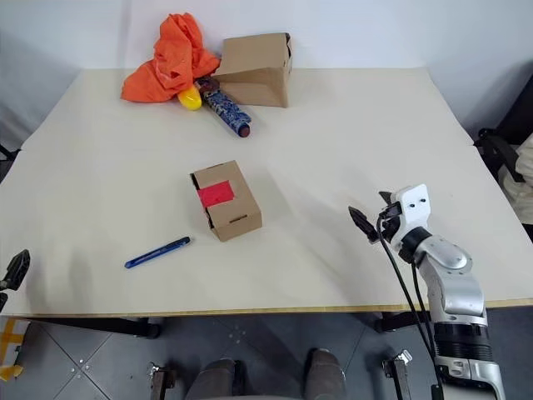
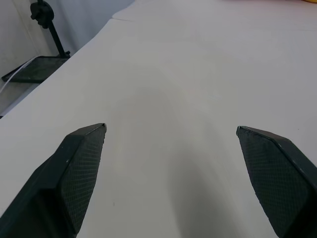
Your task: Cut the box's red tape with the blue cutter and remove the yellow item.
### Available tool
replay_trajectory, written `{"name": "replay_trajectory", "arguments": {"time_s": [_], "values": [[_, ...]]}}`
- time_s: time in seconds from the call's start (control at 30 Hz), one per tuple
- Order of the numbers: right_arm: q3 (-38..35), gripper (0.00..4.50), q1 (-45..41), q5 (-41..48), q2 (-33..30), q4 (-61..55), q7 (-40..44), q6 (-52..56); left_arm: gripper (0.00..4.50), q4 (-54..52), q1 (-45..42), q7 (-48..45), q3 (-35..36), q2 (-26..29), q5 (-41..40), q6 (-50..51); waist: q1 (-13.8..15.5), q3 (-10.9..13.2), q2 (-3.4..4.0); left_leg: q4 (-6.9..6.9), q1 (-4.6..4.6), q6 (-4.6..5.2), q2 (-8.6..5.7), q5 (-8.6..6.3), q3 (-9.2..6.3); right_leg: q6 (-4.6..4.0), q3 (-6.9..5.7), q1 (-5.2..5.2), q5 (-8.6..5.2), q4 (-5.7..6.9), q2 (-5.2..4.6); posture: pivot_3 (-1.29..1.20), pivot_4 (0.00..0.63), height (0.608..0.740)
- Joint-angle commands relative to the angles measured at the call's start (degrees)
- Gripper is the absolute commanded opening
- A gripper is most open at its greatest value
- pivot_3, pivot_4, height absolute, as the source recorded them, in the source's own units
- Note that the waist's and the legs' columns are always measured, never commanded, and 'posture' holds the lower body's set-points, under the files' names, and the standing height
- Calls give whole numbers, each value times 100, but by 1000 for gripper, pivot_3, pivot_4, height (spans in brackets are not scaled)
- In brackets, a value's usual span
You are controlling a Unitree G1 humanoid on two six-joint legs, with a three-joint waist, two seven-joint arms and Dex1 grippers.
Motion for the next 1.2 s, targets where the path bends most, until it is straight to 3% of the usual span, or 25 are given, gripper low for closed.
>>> {"name": "replay_trajectory", "arguments": {"time_s": [0.03,0.3,0.43,0.5,0.6,0.8,0.83,0.87,0.9,0.97,1.2], "values": [[-153,4500,-68,98,8,-189,-127,66,4476,-23,9,79,64,169,198,-331,0,0,0,0,0,0,0,0,0,0,0,0,0,0,0,0,150,740],[240,4500,-144,-42,-101,-408,-159,768,4476,-364,-184,360,-264,233,324,369,2,0,0,5,0,0,0,-2,0,0,2,-1,0,6,0,0,150,740],[235,4321,-253,35,-28,-388,-125,720,4495,-413,-388,46,-427,245,316,77,2,0,0,17,-5,3,0,-7,0,0,3,-2,0,8,0,0,150,740],[195,3947,-289,147,24,-543,-192,891,4094,-363,-596,3,-422,223,183,171,3,0,0,22,-5,3,1,-11,2,0,4,-2,0,10,0,0,150,740],[335,2980,-329,256,-14,-814,-62,1159,3349,-213,-959,-223,-612,287,142,320,4,0,1,23,-5,3,2,-11,1,0,3,-2,0,12,1,0,150,740],[956,766,-220,346,-89,-1604,278,1761,1381,300,-2053,-868,-1513,264,352,312,9,0,0,27,-6,4,2,-12,3,0,3,-2,0,14,1,0,150,740],[1101,720,-210,315,-112,-1723,317,1864,1349,395,-2261,-978,-1691,224,378,318,18,0,0,28,-7,4,2,-12,2,0,3,-2,0,13,2,0,150,740],[1176,214,-198,293,-136,-1798,338,1930,911,442,-2366,-1045,-1785,202,387,321,23,0,-1,32,-7,4,1,-12,2,0,3,-1,0,15,1,0,150,740],[1287,21,-262,211,-157,-1803,311,2028,695,553,-2553,-1115,-1922,165,425,310,16,-1,-2,33,-10,4,1,-12,2,1,3,-1,0,14,2,0,150,740],[1440,0,-669,16,37,-1366,239,1759,73,828,-3082,-1379,-2348,45,524,397,14,-1,-3,36,-9,6,1,-14,4,2,3,-1,1,13,1,0,150,740],[2054,0,-1841,-399,517,11,691,1132,29,1444,-4198,-2259,-3486,-105,763,1387,-70,-1,-3,32,-5,5,1,-13,10,2,5,-6,1,19,4,0,150,740]]}}
